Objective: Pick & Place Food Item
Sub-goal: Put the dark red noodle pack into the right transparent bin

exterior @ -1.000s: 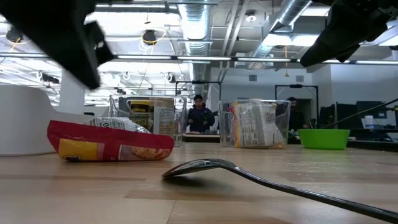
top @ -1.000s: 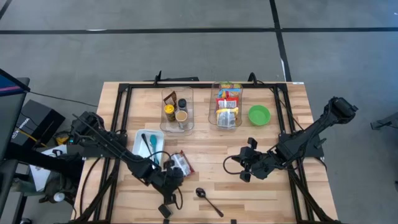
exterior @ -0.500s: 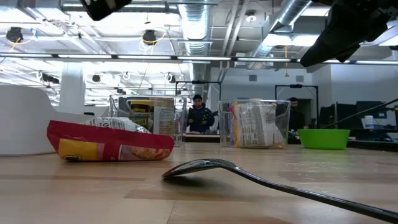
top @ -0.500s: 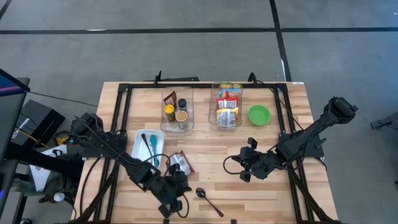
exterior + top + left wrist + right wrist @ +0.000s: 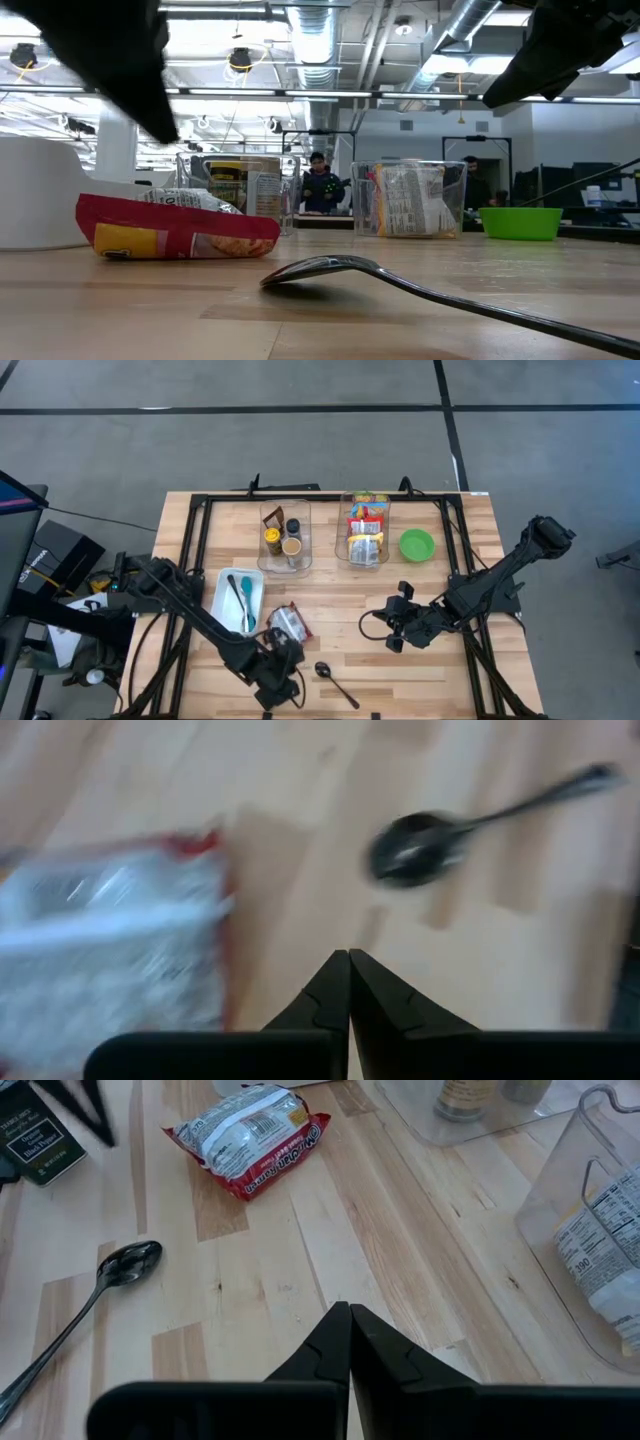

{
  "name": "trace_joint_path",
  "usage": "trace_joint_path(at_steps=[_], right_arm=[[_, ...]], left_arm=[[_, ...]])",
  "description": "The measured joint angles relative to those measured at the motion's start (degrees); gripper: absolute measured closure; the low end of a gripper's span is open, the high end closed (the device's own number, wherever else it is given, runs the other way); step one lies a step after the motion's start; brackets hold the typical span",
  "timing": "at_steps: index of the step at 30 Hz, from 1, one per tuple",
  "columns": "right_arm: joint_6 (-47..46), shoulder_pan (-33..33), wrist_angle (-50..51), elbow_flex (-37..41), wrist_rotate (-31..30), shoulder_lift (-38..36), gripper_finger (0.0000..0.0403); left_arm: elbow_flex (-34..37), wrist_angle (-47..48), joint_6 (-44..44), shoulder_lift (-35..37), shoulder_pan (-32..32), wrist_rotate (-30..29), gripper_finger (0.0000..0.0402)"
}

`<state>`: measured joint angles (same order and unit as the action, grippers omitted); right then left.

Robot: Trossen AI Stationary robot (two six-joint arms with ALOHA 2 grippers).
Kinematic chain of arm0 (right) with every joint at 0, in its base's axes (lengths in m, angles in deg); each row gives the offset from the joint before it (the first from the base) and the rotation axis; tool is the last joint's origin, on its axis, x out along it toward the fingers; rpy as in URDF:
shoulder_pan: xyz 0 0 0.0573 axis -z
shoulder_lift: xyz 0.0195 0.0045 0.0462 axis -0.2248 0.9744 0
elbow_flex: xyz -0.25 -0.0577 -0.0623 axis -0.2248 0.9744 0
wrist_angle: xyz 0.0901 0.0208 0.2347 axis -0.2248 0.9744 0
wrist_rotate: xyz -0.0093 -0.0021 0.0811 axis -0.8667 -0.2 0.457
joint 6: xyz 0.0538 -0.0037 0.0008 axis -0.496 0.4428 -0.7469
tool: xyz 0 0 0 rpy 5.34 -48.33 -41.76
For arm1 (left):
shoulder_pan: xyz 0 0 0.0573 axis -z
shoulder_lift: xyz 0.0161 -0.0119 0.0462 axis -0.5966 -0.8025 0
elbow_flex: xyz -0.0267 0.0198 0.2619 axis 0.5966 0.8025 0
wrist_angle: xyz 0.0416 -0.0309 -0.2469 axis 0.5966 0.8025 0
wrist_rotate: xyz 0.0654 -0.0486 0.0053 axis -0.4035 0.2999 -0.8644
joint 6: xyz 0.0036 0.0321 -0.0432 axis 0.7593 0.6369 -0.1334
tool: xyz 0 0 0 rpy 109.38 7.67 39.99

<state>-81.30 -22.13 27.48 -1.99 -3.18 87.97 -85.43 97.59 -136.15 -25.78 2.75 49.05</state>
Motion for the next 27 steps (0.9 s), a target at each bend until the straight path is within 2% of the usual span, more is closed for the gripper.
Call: trace_joint_path(at_steps=[4, 8, 15, 21, 27], right_arm=[[0.0, 0.0, -0.15, 0.0, 0.01, 0.0, 0.0403], [0.0, -0.01, -0.2, 0.0, -0.01, 0.0, 0.0403], [0.0, -0.02, -0.2, 0.0, 0.02, 0.0, 0.0403], [0.0, -0.02, -0.2, 0.0, 0.0, 0.02, 0.0403], [0.0, -0.02, -0.2, 0.0, 0.02, 0.0, 0.0403]], left_arm=[[0.0, 6.85, -9.78, -0.12, -0.02, -0.09, 0.0401], [0.05, 10.69, -14.24, -0.12, -0.33, 0.24, 0.0401], [1.33, 10.65, -15.41, -0.09, -2.32, 5.49, 0.0401], [1.73, 10.05, -15.31, -0.09, -3.15, 5.71, 0.0395], [1.73, 9.95, -14.92, 0.41, -3.52, 8.17, 0.0364]])
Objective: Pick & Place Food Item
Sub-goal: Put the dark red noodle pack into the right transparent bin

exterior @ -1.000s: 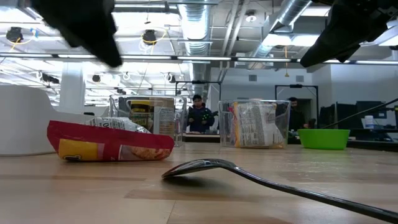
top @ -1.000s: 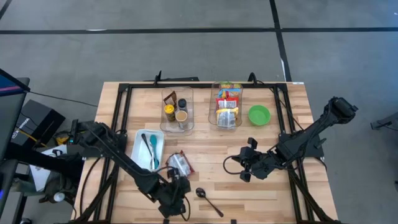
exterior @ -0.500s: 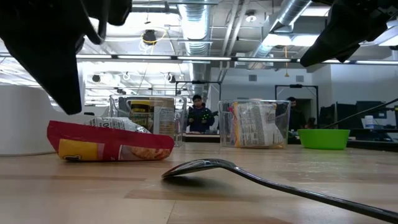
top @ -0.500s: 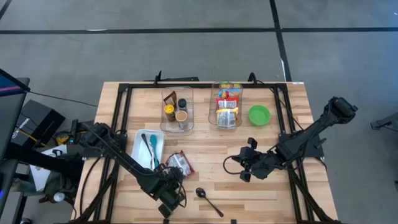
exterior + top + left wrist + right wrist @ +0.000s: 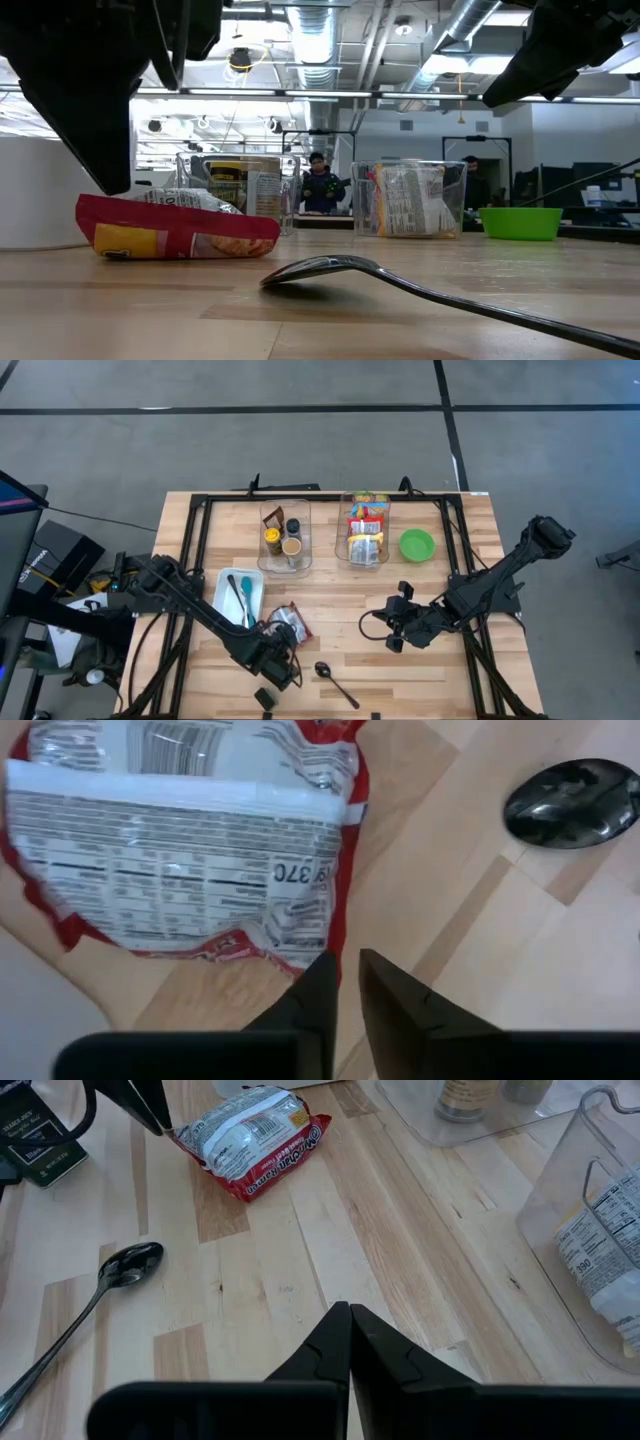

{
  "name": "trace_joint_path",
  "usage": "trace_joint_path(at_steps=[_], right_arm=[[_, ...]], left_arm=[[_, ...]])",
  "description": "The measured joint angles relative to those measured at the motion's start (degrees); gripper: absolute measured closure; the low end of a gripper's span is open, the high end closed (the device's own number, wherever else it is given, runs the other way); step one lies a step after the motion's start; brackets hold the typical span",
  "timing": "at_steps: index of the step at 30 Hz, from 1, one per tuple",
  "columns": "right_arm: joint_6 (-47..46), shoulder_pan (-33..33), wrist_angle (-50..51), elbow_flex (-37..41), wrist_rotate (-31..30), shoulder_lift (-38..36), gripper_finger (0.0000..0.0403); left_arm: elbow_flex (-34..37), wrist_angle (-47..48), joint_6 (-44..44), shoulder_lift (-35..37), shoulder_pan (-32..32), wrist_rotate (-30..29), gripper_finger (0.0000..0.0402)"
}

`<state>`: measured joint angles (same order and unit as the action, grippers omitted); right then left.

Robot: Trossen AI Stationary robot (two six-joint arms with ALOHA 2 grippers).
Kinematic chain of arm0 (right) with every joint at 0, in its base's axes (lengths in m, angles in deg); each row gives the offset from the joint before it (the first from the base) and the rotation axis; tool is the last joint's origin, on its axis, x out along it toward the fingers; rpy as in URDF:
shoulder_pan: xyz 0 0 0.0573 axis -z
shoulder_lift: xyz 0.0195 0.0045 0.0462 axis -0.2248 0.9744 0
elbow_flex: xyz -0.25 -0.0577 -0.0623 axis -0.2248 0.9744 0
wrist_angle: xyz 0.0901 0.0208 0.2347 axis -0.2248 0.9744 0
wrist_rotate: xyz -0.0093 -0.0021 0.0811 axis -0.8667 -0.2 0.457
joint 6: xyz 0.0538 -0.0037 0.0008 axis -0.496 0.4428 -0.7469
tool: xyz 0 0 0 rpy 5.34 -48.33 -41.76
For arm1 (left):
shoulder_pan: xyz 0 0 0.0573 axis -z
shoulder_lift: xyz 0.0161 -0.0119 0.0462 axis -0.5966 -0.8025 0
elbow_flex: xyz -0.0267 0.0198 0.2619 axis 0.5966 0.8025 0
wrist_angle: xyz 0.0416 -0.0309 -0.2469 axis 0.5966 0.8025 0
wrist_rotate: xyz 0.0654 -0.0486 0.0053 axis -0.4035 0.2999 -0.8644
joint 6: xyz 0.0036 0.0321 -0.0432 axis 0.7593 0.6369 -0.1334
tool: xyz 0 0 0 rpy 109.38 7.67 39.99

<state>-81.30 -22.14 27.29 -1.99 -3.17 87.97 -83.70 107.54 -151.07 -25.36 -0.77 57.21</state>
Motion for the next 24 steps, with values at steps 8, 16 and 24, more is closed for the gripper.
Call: trace_joint_path(at_steps=[8, 16, 24], right_arm=[[0.0, 0.0, 0.02, 0.0, 0.0, 0.0, 0.0403], [0.0, 0.0, 0.02, 0.0, 0.0, 0.01, 0.0403], [0.0, 0.0, 0.02, 0.0, 0.0, 0.0, 0.0403]], left_arm=[[0.0, 0.24, -0.01, 0.19, 0.0, 0.34, 0.0282], [0.02, 0.26, -6.01, 0.19, -0.48, 3.85, 0.0244], [0.02, 0.24, -10.74, 0.19, -1.96, 5.21, 0.0263]])
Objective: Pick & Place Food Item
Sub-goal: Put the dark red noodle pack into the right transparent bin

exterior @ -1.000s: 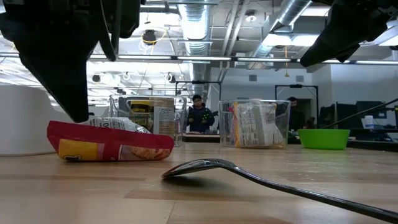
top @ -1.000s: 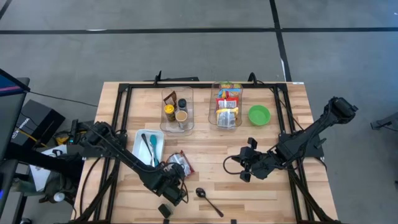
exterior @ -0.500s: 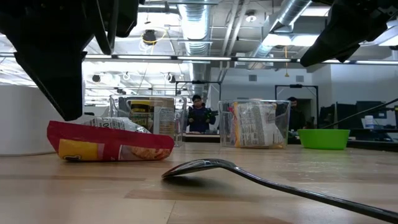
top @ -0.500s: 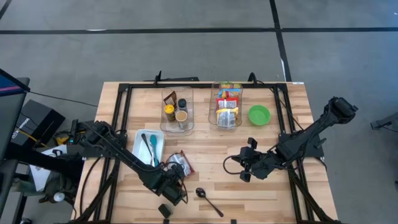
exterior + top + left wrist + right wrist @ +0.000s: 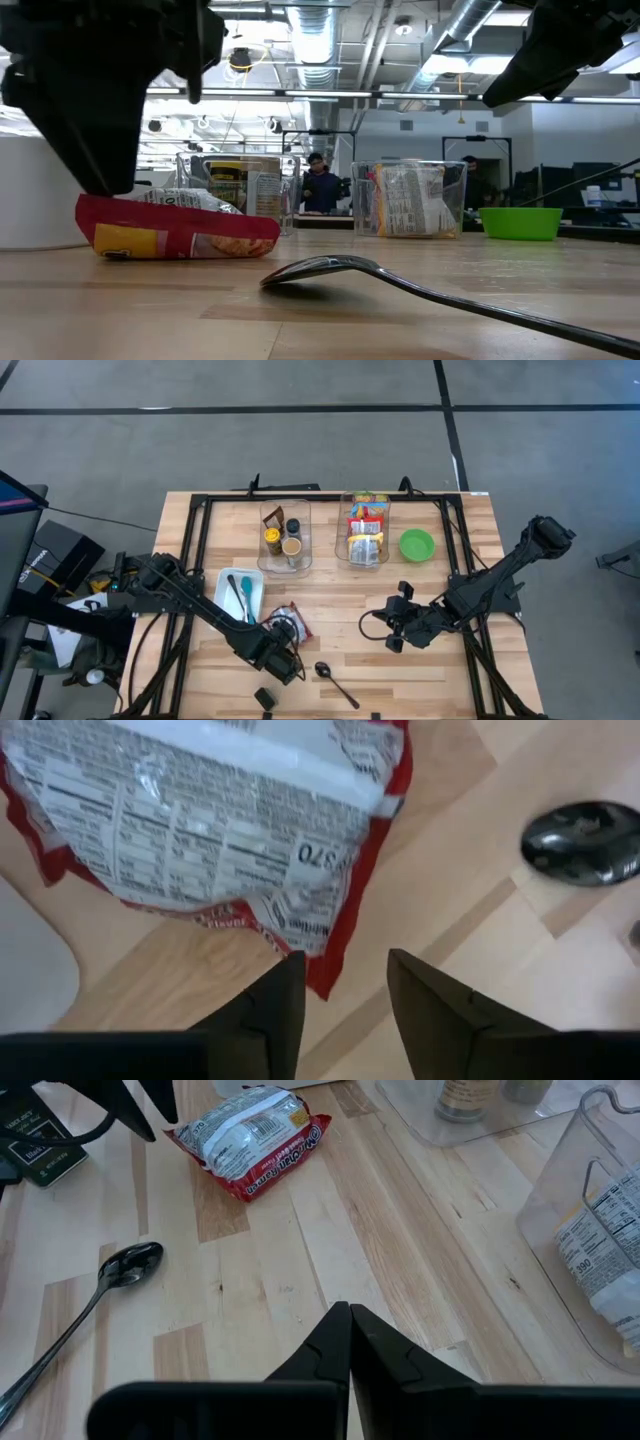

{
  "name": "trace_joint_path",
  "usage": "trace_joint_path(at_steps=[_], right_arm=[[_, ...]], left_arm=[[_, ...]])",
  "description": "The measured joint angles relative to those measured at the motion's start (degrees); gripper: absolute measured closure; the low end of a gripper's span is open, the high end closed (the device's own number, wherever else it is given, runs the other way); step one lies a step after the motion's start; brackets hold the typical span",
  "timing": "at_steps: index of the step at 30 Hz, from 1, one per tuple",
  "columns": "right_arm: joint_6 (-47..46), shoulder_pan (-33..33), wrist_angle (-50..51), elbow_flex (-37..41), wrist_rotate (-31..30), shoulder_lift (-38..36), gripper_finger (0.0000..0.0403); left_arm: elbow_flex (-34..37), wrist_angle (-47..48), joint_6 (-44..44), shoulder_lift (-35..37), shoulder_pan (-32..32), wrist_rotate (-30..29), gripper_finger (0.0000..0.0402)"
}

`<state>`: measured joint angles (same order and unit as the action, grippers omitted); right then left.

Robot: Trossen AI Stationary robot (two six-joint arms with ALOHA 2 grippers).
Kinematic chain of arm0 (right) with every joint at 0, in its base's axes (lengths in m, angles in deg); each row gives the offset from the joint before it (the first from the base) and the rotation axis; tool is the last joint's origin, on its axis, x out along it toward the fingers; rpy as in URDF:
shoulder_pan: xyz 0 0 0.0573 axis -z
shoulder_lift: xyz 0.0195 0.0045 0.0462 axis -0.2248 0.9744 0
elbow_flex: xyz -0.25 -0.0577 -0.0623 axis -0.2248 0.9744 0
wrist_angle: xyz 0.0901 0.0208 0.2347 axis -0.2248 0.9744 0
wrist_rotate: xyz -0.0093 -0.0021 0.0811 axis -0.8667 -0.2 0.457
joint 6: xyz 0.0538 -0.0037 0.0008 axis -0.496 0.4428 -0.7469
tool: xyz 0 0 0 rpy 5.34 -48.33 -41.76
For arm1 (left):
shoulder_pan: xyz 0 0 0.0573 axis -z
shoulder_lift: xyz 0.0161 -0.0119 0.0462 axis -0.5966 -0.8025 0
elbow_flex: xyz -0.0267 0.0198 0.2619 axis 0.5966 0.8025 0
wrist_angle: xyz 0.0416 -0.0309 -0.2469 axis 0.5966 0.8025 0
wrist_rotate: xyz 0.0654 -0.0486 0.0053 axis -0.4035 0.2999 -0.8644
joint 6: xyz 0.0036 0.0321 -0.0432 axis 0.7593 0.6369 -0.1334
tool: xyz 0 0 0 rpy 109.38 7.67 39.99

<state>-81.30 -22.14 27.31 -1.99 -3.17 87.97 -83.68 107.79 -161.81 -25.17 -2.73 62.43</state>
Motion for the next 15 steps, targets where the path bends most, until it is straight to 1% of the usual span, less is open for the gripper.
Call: trace_joint_path(at_steps=[8, 15], right_arm=[[0.0, -0.11, 0.0, 0.0, 0.0, 0.01, 0.0403], [0.0, -0.11, 0.0, 0.0, 0.0, 0.0, 0.0403]], left_arm=[[0.37, 0.06, 0.1, 0.0, -0.27, -0.24, 0.0283], [0.37, 0.78, -1.29, 0.0, -0.25, 0.04, 0.0279]])
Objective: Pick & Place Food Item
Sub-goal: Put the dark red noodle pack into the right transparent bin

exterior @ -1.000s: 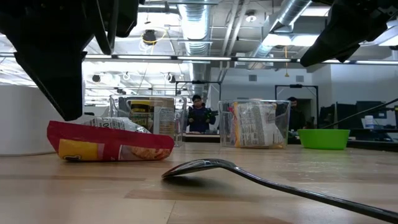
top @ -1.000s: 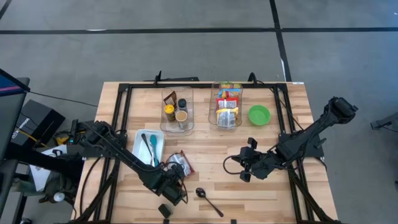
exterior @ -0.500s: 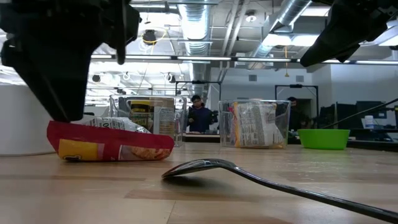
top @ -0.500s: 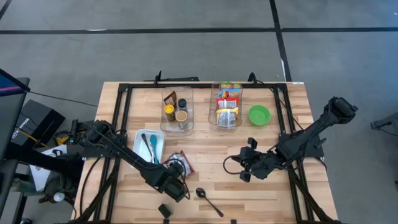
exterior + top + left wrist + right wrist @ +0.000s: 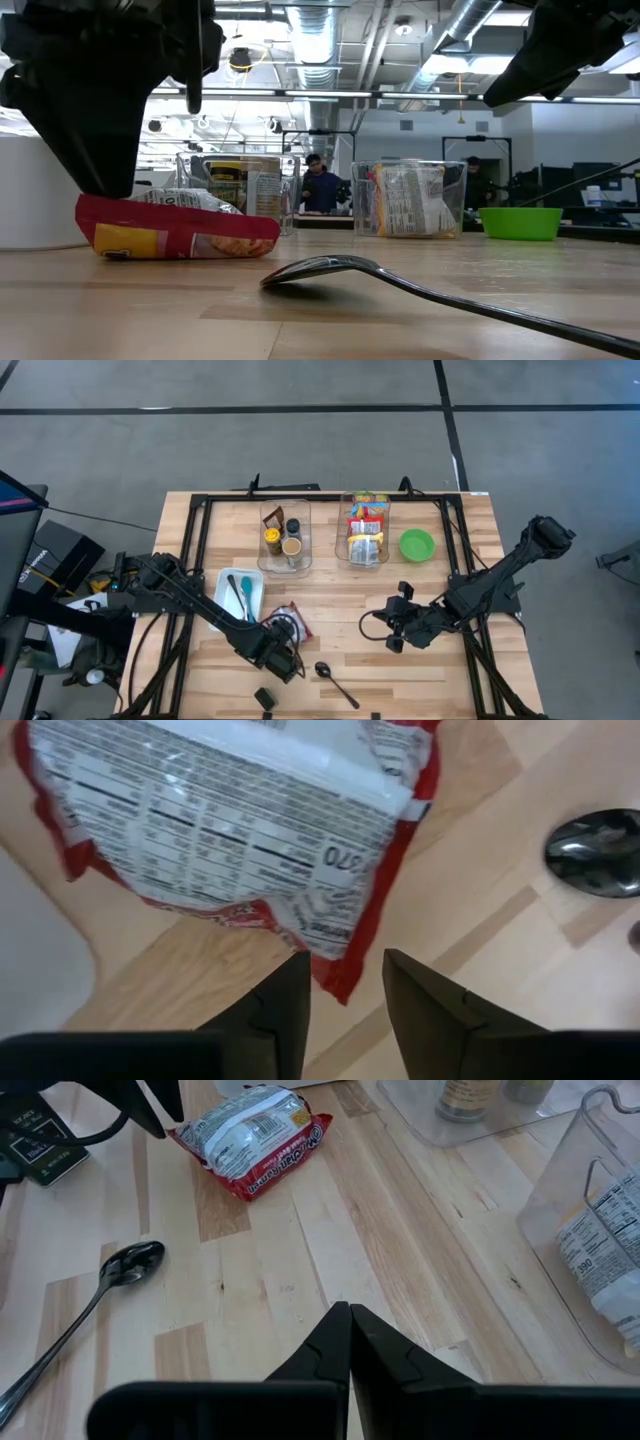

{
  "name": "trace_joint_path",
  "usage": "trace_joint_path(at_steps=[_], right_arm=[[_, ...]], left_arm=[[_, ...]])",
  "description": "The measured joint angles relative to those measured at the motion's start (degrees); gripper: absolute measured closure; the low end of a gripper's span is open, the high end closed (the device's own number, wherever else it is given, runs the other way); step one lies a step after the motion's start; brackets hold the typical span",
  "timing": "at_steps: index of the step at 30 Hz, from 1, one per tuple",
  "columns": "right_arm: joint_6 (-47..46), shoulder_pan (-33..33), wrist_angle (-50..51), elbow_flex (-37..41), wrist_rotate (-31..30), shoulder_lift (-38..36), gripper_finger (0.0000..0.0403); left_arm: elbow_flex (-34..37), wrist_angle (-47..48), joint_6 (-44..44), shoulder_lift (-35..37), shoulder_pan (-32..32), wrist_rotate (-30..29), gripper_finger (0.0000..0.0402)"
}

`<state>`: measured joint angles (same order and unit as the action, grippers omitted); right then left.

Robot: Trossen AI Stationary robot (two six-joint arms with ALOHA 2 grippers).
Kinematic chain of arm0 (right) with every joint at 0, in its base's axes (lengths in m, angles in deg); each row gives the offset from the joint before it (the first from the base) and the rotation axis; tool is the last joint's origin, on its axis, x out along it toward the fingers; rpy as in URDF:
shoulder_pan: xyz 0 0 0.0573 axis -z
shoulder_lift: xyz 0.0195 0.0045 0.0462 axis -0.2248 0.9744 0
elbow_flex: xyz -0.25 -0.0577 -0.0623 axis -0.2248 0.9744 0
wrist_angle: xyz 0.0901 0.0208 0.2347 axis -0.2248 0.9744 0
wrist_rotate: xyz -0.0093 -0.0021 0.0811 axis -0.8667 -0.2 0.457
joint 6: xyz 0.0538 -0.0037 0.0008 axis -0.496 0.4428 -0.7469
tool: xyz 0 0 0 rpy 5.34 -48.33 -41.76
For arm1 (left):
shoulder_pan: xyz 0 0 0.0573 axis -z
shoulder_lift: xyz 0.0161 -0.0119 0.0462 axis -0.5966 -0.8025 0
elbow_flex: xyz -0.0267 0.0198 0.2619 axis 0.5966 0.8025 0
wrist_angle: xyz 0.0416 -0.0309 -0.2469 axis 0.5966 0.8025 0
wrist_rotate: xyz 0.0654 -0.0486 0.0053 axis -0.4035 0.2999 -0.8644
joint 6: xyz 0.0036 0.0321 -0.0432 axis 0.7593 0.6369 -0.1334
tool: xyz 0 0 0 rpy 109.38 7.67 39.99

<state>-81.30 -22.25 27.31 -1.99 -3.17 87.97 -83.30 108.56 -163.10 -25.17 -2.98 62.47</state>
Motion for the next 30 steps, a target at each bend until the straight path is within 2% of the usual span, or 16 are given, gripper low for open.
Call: trace_joint_path(at_steps=[6, 9, 15, 30], right_arm=[[0.0, 0.0, 0.0, 0.0, 0.0, 0.0, 0.0403], [0.0, 0.0, 0.0, 0.0, 0.0, 0.02, 0.0403], [0.0, 0.0, 0.02, 0.0, 0.0, 0.0, 0.0403], [0.0, 0.0, 0.0, 0.0, 0.0, 0.0, 0.0403]], left_arm=[[1.98, -0.52, -1.4, 0.0, 0.0, 0.01, 0.0271], [4.22, -4.84, -1.53, 0.0, 0.0, 0.63, 0.027], [5.43, -6.21, -1.5, 0.26, 0.06, 1.46, 0.0278], [5.53, -5.68, -1.58, 0.11, 0.04, 0.46, 0.0345]])
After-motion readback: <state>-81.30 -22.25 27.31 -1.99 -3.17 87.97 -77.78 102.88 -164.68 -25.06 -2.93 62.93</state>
